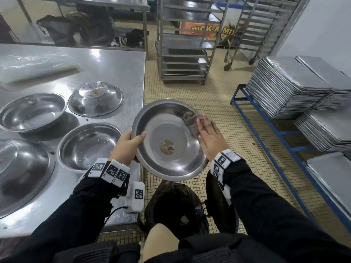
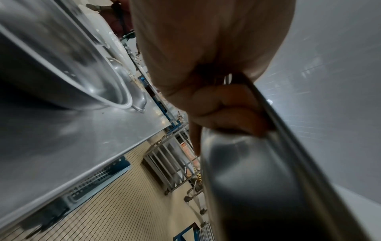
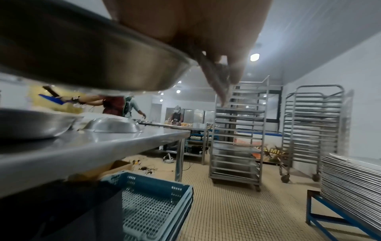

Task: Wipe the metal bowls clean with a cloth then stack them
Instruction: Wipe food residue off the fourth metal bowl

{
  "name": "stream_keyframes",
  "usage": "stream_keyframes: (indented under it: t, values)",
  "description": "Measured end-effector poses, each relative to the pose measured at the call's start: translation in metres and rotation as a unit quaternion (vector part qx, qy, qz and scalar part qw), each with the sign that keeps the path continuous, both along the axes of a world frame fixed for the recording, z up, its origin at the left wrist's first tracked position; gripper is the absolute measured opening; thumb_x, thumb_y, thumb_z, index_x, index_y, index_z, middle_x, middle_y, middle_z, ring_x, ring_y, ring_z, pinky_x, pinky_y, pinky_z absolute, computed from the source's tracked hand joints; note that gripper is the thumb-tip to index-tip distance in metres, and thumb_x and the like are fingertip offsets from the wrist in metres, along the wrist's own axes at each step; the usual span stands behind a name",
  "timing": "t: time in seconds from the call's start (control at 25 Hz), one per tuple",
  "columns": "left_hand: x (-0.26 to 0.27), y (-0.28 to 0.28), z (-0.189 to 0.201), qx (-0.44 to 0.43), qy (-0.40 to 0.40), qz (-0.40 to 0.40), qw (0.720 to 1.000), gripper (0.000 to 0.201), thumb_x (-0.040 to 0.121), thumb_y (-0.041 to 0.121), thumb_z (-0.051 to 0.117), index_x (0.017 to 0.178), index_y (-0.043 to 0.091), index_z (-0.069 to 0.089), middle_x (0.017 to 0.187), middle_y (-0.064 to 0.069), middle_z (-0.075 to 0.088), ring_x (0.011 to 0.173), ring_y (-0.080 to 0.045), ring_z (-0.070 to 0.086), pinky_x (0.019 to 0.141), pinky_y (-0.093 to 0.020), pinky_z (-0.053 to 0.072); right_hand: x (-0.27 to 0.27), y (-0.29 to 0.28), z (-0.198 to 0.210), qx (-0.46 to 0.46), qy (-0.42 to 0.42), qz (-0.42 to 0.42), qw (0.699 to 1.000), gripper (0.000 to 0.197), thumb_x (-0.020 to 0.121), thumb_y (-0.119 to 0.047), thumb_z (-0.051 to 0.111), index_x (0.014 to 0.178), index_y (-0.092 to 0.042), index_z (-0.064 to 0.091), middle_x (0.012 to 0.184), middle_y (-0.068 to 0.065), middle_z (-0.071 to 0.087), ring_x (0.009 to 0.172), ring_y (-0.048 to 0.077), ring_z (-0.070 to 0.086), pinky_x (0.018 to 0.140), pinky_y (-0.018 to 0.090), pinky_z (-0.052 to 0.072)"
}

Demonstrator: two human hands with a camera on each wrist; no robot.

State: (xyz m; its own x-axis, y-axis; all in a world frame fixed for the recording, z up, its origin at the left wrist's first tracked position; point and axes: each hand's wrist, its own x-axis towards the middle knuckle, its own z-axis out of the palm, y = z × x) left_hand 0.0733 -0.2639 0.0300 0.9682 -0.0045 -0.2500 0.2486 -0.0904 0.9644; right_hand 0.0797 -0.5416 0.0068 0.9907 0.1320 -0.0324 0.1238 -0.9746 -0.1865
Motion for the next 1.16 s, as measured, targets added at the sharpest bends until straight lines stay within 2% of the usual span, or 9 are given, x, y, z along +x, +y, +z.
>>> stream_keyframes:
  t: [0.08, 0.2, 0.28, 0.48, 0.64, 0.8, 0.92, 1.08, 1.16]
  values:
    - [-0.003, 0.000, -0.005, -0.010, 0.029, -0.011, 0.999, 0.015, 0.095, 0.023, 0.057, 0.094, 0.009, 0.063, 0.061, -0.003, 0.066, 0.048, -0.018, 0.063, 0.041, -0.029, 0.046, 0.008, -0.001, 0.012, 0.097, -0.024, -0.021, 0.995, 0.057, 0.102, -0.029, 0.030, 0.150, -0.026, 0.000, 0.159, 0.001, 0.005, 0.135, 0.014, 0.029, 0.101, 0.027, 0.038]
    - [-0.006, -0.001, -0.009, -0.046, 0.048, -0.033, 0.997, 0.015, 0.095, 0.019, 0.056, 0.095, 0.006, 0.063, 0.054, 0.000, 0.064, 0.042, -0.015, 0.059, 0.035, -0.023, 0.041, 0.007, 0.002, 0.024, 0.238, -0.048, -0.099, 0.965, 0.039, 0.100, -0.024, 0.040, 0.138, -0.014, 0.041, 0.119, 0.006, 0.059, 0.101, 0.019, 0.059, 0.074, 0.014, 0.043]
    - [-0.007, -0.003, -0.011, -0.058, 0.050, -0.029, 0.997, 0.014, 0.096, 0.019, 0.055, 0.097, 0.008, 0.064, 0.056, 0.000, 0.066, 0.042, -0.015, 0.060, 0.035, -0.022, 0.041, 0.000, 0.002, 0.024, 0.304, -0.018, -0.130, 0.944, 0.028, 0.099, -0.023, 0.044, 0.125, -0.015, 0.049, 0.103, 0.002, 0.062, 0.090, 0.017, 0.060, 0.062, 0.013, 0.038]
    - [-0.006, -0.008, -0.013, -0.099, 0.035, 0.017, 0.994, 0.014, 0.097, 0.018, 0.055, 0.105, 0.013, 0.065, 0.067, -0.002, 0.069, 0.055, -0.018, 0.064, 0.048, -0.027, 0.049, -0.017, 0.001, 0.016, 0.436, -0.010, -0.221, 0.872, 0.020, 0.096, -0.027, 0.050, 0.112, -0.016, 0.055, 0.097, -0.003, 0.064, 0.090, 0.013, 0.062, 0.074, 0.026, 0.049]
    - [-0.005, -0.025, -0.014, -0.114, 0.017, 0.099, 0.988, 0.013, 0.096, 0.022, 0.056, 0.104, 0.015, 0.064, 0.082, -0.006, 0.070, 0.073, -0.024, 0.067, 0.065, -0.037, 0.054, -0.031, 0.019, 0.014, 0.500, -0.054, -0.305, 0.809, 0.019, 0.097, -0.026, 0.048, 0.112, -0.015, 0.051, 0.090, -0.004, 0.060, 0.080, 0.010, 0.060, 0.060, 0.020, 0.044]
    - [-0.005, -0.021, -0.012, -0.075, -0.013, 0.026, 0.997, 0.017, 0.094, 0.030, 0.058, 0.106, 0.018, 0.063, 0.085, -0.002, 0.072, 0.083, -0.025, 0.068, 0.079, -0.040, 0.054, -0.032, 0.011, 0.030, 0.486, -0.047, -0.292, 0.822, 0.017, 0.098, -0.027, 0.046, 0.109, -0.015, 0.051, 0.091, -0.001, 0.060, 0.075, 0.009, 0.059, 0.057, 0.019, 0.042]
    - [-0.006, -0.010, -0.002, -0.190, 0.023, -0.094, 0.977, 0.040, 0.094, 0.039, 0.051, 0.115, 0.008, 0.065, 0.091, -0.009, 0.072, 0.086, -0.030, 0.067, 0.084, -0.040, 0.054, -0.027, -0.006, 0.049, 0.463, 0.003, -0.232, 0.856, 0.015, 0.097, -0.026, 0.047, 0.109, -0.019, 0.054, 0.093, 0.001, 0.064, 0.079, 0.014, 0.063, 0.066, 0.026, 0.049]
    - [-0.006, -0.005, 0.001, -0.253, 0.077, -0.039, 0.964, 0.039, 0.096, 0.028, 0.049, 0.118, 0.000, 0.064, 0.096, -0.014, 0.072, 0.090, -0.030, 0.069, 0.094, -0.046, 0.048, -0.024, -0.010, 0.055, 0.472, 0.038, -0.209, 0.855, 0.019, 0.096, -0.030, 0.051, 0.102, -0.014, 0.059, 0.092, 0.008, 0.066, 0.078, 0.023, 0.062, 0.076, 0.042, 0.053]
    - [-0.004, -0.006, -0.001, -0.236, 0.078, -0.010, 0.969, 0.039, 0.095, 0.030, 0.051, 0.116, 0.001, 0.066, 0.101, -0.017, 0.070, 0.099, -0.036, 0.065, 0.101, -0.049, 0.045, -0.029, -0.005, 0.053, 0.487, 0.020, -0.226, 0.843, 0.018, 0.096, -0.031, 0.049, 0.100, -0.015, 0.058, 0.089, 0.005, 0.065, 0.077, 0.021, 0.062, 0.076, 0.041, 0.054]
